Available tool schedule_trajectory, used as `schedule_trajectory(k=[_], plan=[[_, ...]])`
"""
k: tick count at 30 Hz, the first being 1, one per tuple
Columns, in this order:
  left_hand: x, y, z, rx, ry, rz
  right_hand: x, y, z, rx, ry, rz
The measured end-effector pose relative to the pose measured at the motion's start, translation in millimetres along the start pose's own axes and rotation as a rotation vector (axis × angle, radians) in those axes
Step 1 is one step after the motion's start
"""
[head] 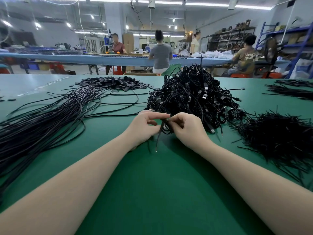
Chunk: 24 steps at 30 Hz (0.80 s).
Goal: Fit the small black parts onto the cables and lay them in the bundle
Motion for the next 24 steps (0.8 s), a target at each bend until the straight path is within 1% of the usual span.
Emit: schedule_trajectory(k=[3, 5, 6, 9, 11, 13, 14, 18, 22, 24], plan=[[-4, -1, -1, 0.047, -0.042, -0.045, 2, 1, 3, -0.008, -0.012, 0.015], [-1, -1, 0, 0.038, 0.031, -0.026, 1, 1, 8, -0.051, 0.028, 0.000], [-1, -2, 2, 0.005, 0.066, -0.029, 0, 2, 12, -0.081, 0.046, -0.019], [-6, -6, 14, -0.128, 0.136, -0.112, -3, 3, 22, -0.161, 0.084, -0.081], [-10, -7, 19, -0.211, 0.255, -0.145, -4, 5, 31, -0.216, 0.116, -0.120], [-9, -5, 19, -0.248, 0.360, -0.113, -6, 7, 37, -0.268, 0.148, -0.162], [-7, -4, 17, -0.248, 0.376, -0.077, -6, 7, 38, -0.278, 0.158, -0.180], [2, 0, 9, -0.227, 0.353, 0.070, -9, 4, 27, -0.221, 0.139, -0.173], [5, 0, 9, -0.203, 0.305, 0.117, -13, 1, 22, -0.209, 0.113, -0.169], [3, 0, 10, -0.169, 0.300, 0.103, -12, 1, 22, -0.213, 0.110, -0.164]])
Point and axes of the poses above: each hand's wrist, its own y-axis away from the middle knuckle, its own x-axis out of the palm, z = x × y, the point moved 8 cm from there along -y, towards the middle knuckle, and after that the axes turned 8 degrees about -x, right-handed, at the moved point
